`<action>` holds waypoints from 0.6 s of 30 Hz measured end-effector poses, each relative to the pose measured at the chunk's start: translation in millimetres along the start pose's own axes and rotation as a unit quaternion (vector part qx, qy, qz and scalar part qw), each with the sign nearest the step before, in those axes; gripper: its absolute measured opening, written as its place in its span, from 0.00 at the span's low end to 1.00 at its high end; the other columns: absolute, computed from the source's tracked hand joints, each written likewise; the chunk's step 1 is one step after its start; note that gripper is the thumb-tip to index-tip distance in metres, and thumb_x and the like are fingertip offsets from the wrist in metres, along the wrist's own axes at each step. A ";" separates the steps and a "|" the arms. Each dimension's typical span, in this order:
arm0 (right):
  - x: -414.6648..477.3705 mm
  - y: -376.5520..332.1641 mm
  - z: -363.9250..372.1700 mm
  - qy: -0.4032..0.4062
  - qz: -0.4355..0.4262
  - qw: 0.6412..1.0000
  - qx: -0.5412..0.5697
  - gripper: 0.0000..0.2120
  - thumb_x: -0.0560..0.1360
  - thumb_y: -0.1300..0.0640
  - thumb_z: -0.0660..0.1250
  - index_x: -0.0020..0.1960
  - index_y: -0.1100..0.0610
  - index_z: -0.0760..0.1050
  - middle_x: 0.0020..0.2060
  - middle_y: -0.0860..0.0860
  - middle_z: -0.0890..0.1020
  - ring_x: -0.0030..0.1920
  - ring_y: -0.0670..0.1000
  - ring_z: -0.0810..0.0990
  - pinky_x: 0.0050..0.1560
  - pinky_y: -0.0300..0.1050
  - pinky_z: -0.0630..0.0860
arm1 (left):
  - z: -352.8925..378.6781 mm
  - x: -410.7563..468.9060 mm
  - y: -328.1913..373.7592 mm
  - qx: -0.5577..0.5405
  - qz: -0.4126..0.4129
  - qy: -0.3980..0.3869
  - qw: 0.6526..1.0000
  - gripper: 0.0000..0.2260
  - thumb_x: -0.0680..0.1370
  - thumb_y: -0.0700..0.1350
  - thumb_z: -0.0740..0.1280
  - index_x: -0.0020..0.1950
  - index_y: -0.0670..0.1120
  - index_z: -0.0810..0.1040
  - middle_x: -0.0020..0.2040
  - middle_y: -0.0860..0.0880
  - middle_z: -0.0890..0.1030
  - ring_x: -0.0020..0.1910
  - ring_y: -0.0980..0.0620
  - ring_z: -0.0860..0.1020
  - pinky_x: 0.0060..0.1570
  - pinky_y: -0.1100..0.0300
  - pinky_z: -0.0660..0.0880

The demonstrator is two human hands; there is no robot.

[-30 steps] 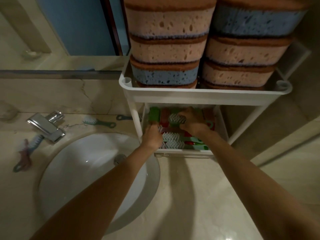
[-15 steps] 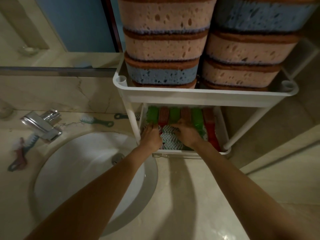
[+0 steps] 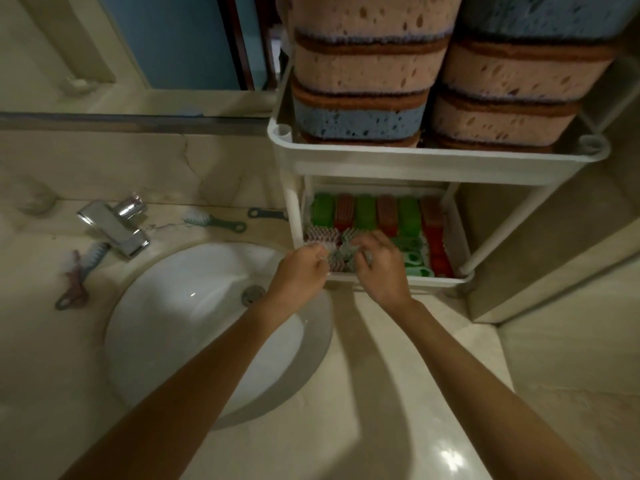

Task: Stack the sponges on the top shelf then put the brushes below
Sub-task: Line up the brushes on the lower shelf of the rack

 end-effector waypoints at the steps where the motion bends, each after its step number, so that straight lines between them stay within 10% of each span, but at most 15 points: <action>1: -7.4 -10.5 2.0 0.011 -0.014 1.000 0.007 0.12 0.70 0.63 0.58 0.44 0.66 0.80 0.42 0.62 0.81 0.41 0.60 0.81 0.42 0.45 0.71 | -6.9 -6.2 -9.7 -0.006 -0.016 0.015 1.000 0.11 0.79 0.39 0.58 0.55 0.41 0.79 0.54 0.39 0.81 0.54 0.42 0.78 0.55 0.55 0.73; 7: -32.2 -86.4 56.2 -0.063 -0.060 0.993 0.080 0.17 0.69 0.58 0.55 0.45 0.64 0.81 0.37 0.59 0.84 0.35 0.56 0.82 0.38 0.40 0.71 | -53.0 -34.0 -92.6 0.012 -0.110 0.059 0.992 0.12 0.79 0.39 0.58 0.55 0.39 0.78 0.55 0.41 0.81 0.53 0.44 0.78 0.52 0.57 0.72; 18: -5.9 -156.1 220.2 -0.313 0.072 0.947 0.014 0.13 0.75 0.61 0.61 0.58 0.59 0.77 0.53 0.58 0.82 0.55 0.57 0.79 0.58 0.43 0.72 | -149.2 -19.8 -275.7 0.054 -0.211 0.066 0.974 0.11 0.78 0.38 0.58 0.48 0.38 0.80 0.55 0.36 0.80 0.56 0.39 0.77 0.53 0.53 0.72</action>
Point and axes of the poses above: each hand's wrist, its own x-axis towards the middle knuckle, its own z-axis out of the palm, y = z × x, the point moved 7 cm from there along x, towards the middle knuckle
